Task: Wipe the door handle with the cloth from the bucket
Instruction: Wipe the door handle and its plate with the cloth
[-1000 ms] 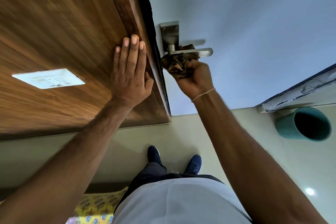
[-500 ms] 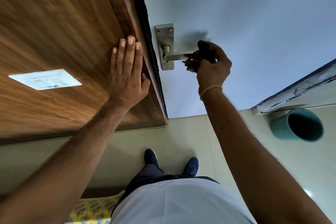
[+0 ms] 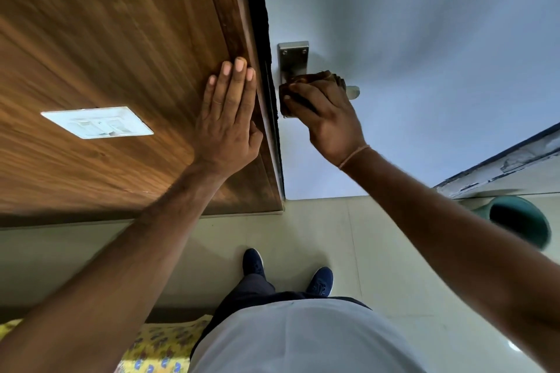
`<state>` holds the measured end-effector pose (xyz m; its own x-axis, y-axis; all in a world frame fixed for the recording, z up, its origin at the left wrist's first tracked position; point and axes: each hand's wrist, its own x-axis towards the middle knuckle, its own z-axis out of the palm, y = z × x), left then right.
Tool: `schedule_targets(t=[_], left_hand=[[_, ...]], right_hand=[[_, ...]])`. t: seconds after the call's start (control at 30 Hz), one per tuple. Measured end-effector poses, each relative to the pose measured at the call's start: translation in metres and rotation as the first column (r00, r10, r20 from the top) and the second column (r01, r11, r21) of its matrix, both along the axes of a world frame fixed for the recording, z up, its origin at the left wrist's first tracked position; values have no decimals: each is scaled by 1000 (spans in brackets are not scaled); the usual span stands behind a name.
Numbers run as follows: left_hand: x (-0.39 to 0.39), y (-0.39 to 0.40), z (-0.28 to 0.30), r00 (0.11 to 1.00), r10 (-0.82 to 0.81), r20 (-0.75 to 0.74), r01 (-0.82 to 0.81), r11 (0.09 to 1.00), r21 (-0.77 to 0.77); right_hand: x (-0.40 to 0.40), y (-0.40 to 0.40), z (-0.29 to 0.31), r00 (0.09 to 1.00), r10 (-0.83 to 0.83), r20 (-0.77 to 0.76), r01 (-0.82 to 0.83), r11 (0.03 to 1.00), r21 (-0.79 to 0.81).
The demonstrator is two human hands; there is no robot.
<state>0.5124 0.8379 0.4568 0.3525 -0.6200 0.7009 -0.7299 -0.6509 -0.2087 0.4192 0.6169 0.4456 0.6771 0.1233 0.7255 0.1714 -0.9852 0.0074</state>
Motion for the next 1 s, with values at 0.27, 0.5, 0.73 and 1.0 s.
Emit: schedule_targets(t=[0.27,0.5,0.73,1.0], left_hand=[[-2,-2,0,1000,9,10,-9,999,-45],[-2,1,3,1000,3,-3,-3,1000,-19],[-4,3,8,999,-10,-46,10,1000,3],[-6,4,10,999,-12,-52,13,1000,18]], right_hand=[[9,-14,35,988,63,-140,-91,973,-210],[35,5,65,925,-80,-371,-91,902,-423],[47,13,58,852,-171,-494,-280,648,-708],[18,-28,28,922,16,-387,-302,656,-692]])
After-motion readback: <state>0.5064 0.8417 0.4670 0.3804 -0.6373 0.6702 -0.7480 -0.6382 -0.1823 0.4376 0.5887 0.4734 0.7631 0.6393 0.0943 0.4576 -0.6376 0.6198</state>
